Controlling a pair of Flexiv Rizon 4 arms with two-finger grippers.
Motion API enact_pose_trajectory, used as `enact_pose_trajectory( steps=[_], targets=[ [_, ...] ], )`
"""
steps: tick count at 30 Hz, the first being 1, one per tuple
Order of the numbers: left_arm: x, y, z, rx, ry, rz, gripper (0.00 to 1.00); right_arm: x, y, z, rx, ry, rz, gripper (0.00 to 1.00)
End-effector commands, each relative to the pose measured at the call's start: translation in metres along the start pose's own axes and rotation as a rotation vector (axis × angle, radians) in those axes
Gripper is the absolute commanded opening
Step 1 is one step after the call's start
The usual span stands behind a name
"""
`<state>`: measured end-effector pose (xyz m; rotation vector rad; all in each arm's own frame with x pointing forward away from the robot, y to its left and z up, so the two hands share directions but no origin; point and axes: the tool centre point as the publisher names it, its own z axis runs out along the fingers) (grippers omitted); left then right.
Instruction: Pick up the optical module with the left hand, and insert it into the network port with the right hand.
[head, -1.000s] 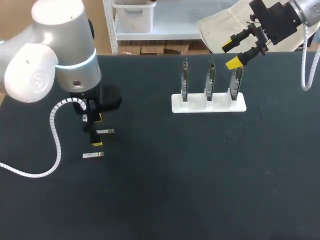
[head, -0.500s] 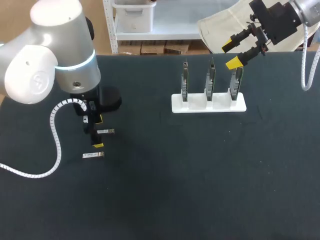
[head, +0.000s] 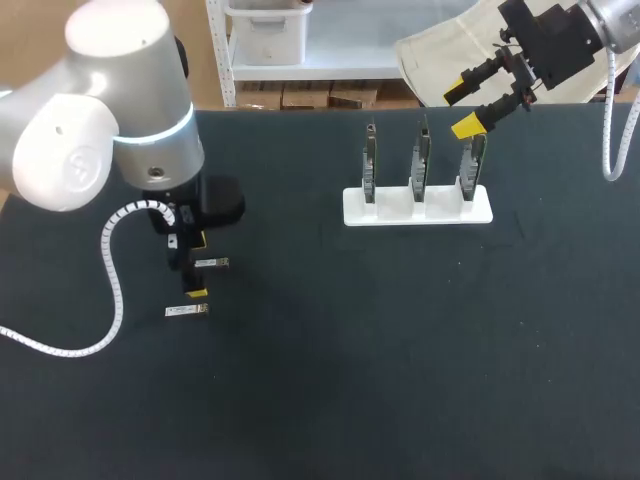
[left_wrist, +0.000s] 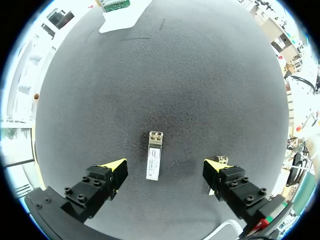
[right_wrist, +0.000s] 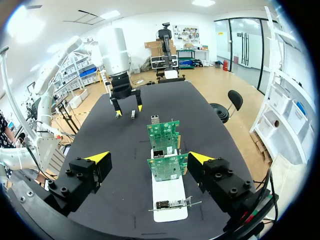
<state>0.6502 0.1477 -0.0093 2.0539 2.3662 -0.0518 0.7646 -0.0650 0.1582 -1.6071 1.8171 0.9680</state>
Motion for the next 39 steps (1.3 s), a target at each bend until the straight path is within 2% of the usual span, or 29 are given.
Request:
enact_pose_trajectory(
  steps=[1,39],
  targets=[
    [0.0015,0.0000,0.0014,0.002,0.000,-0.002,1.00,0.0001,0.0014,0.0003,0.004,0.000,-0.001,1.00],
    [0.0039,0.0033,0.0035,0.022,0.013,-0.011,1.00,0.0001,0.0014,0.0003,0.004,0.000,-0.001,1.00]
  ],
)
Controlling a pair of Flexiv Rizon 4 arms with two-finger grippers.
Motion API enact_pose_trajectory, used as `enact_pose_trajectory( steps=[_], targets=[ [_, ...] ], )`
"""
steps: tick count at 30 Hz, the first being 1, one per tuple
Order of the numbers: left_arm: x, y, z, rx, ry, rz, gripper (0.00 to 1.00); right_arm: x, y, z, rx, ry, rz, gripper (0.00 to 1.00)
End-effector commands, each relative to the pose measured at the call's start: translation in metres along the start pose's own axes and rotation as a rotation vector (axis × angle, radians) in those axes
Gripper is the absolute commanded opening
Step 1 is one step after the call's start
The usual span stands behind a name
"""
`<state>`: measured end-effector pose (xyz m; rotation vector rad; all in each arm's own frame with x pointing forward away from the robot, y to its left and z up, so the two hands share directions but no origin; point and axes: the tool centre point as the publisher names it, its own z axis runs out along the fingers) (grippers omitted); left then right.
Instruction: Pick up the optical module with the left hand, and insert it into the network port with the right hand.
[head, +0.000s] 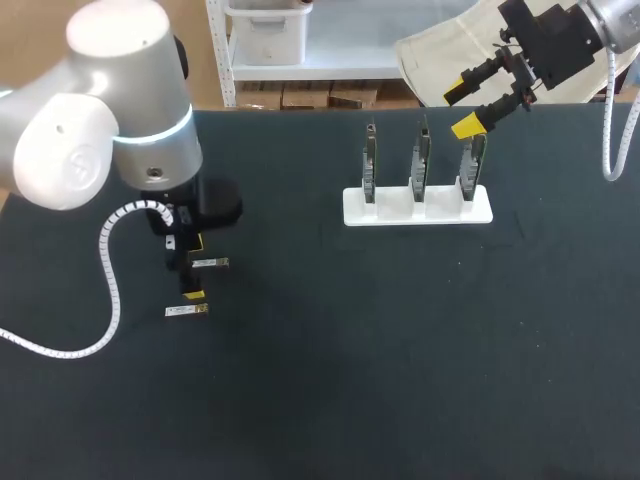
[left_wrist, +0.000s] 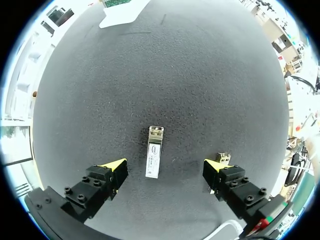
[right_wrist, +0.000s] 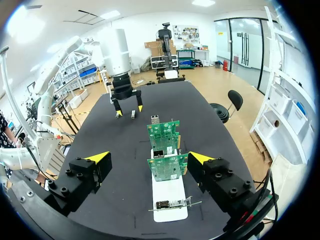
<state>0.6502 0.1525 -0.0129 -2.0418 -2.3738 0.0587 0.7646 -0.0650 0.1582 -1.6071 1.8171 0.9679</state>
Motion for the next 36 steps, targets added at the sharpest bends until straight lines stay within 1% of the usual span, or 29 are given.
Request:
enact_pose_trajectory(
  steps=[1,19,20,21,23,24,25,36],
  targets=[
    [-0.0011,0.0025,0.0001,0.007,0.002,-0.002,1.00,0.0001,0.0014,0.0003,0.004,0.000,-0.001,1.00],
    [-0.0012,0.0016,0.0020,0.017,0.001,-0.006,1.00,0.0001,0.0014,0.0003,0.004,0.000,-0.001,1.00],
    [-0.0011,0.0014,0.0021,0.019,0.002,-0.008,0.73,0.0001,0.0014,0.0003,0.004,0.000,-0.001,1.00],
    [-0.0007,0.0011,0.0025,0.021,0.003,-0.012,0.54,0.0001,0.0014,0.0003,0.004,0.000,-0.001,1.00],
    [0.0011,0.0008,0.0033,0.025,-0.001,-0.023,0.35,0.0001,0.0014,0.0003,0.004,0.000,-0.001,1.00],
    [0.0020,0.0008,0.0036,0.025,-0.001,-0.025,0.19,0.0001,0.0014,0.0003,0.004,0.000,-0.001,1.00],
    [0.0025,0.0007,0.0038,0.026,-0.001,-0.027,0.00,0.0001,0.0014,0.0003,0.004,0.000,-0.001,1.00],
    [0.0050,-0.0042,0.0052,0.035,0.004,-0.038,0.00,0.0001,0.0014,0.0003,0.004,0.000,-0.001,1.00]
  ],
)
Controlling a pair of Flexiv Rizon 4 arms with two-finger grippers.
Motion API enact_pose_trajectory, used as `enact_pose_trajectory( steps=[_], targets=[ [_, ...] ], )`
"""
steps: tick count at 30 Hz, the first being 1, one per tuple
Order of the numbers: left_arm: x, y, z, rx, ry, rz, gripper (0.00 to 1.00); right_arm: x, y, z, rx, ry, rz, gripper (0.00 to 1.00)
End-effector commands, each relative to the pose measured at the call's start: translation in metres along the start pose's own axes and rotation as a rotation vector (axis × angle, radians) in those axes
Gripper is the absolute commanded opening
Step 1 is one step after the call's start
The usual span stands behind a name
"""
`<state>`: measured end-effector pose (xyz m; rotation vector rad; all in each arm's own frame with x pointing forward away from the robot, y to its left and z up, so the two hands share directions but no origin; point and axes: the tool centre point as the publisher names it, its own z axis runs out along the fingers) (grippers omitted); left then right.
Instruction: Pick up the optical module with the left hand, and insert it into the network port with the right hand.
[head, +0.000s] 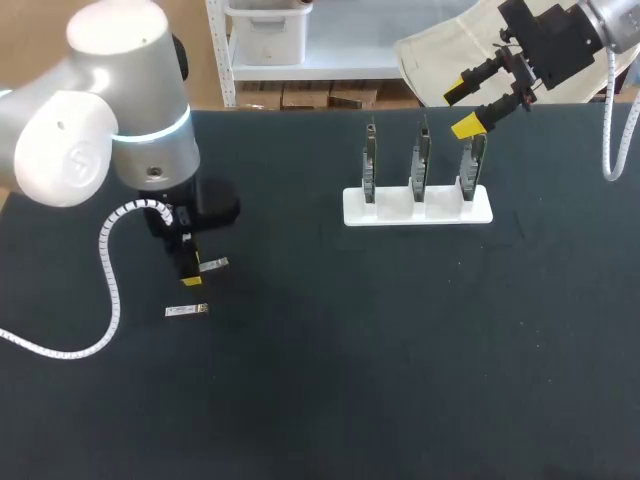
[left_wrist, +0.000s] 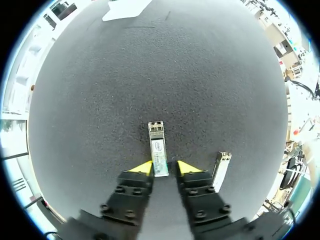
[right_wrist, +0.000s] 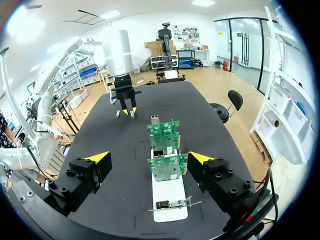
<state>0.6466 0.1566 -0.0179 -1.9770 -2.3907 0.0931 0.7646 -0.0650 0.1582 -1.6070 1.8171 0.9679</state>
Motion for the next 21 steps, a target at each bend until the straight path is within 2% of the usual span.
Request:
enact_pose_trajectory(
  steps=[1,8,14,21],
  targets=[
    [0.000,-0.002,0.000,0.001,-0.003,-0.001,0.00,0.000,0.001,0.000,0.004,0.000,-0.001,1.00],
    [0.001,-0.004,-0.001,-0.002,-0.014,-0.013,0.00,0.000,0.001,0.000,0.004,0.000,-0.001,1.00],
    [-0.008,-0.001,-0.016,-0.046,-0.066,-0.002,0.00,0.000,0.001,0.000,0.004,0.000,-0.001,1.00],
    [-0.032,0.010,-0.050,-0.124,-0.202,0.000,0.00,0.000,0.001,0.000,0.004,0.000,-0.001,1.00]
  ],
)
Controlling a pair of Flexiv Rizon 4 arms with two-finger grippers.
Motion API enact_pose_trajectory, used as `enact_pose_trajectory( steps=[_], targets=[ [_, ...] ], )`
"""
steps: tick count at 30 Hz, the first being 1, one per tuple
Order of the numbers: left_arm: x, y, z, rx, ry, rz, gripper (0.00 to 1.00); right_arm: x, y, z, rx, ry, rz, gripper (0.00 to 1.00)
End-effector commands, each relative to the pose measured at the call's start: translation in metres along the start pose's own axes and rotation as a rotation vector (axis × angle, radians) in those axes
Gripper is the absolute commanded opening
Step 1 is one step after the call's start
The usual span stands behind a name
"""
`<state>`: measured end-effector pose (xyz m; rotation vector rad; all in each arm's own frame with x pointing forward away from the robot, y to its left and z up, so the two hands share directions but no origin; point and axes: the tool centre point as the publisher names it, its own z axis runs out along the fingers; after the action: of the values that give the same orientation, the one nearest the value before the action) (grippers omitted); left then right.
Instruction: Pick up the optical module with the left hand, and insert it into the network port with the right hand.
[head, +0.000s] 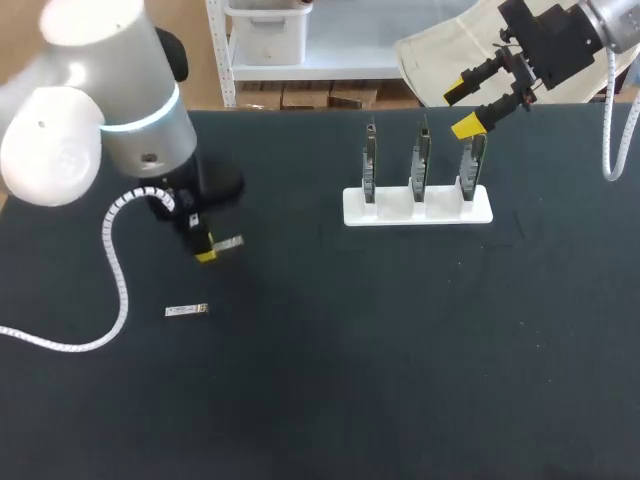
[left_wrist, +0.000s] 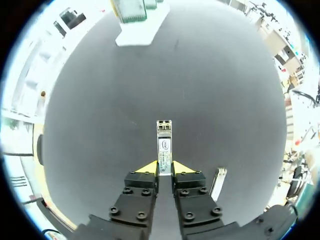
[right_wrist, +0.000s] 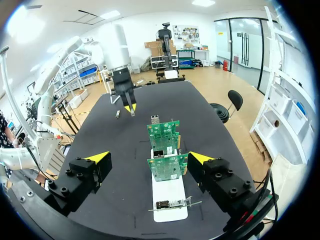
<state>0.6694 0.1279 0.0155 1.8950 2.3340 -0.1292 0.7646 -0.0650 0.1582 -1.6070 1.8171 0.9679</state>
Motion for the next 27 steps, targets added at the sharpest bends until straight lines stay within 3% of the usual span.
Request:
enact_pose_trajectory(
  steps=[1,6,12,27],
  targets=[
    [-0.007,-0.001,-0.023,-0.055,-0.084,0.012,0.00,0.000,0.001,0.000,0.004,0.000,-0.001,1.00],
    [-0.023,0.012,-0.058,-0.129,-0.223,-0.029,0.00,0.000,0.001,0.000,0.004,0.000,-0.001,1.00],
    [-0.029,0.021,-0.094,-0.216,-0.300,-0.036,0.00,0.000,0.001,0.000,0.004,0.000,-0.001,1.00],
    [-0.029,0.021,-0.094,-0.216,-0.300,-0.036,0.00,0.000,0.001,0.000,0.004,0.000,-0.001,1.00]
  ],
)
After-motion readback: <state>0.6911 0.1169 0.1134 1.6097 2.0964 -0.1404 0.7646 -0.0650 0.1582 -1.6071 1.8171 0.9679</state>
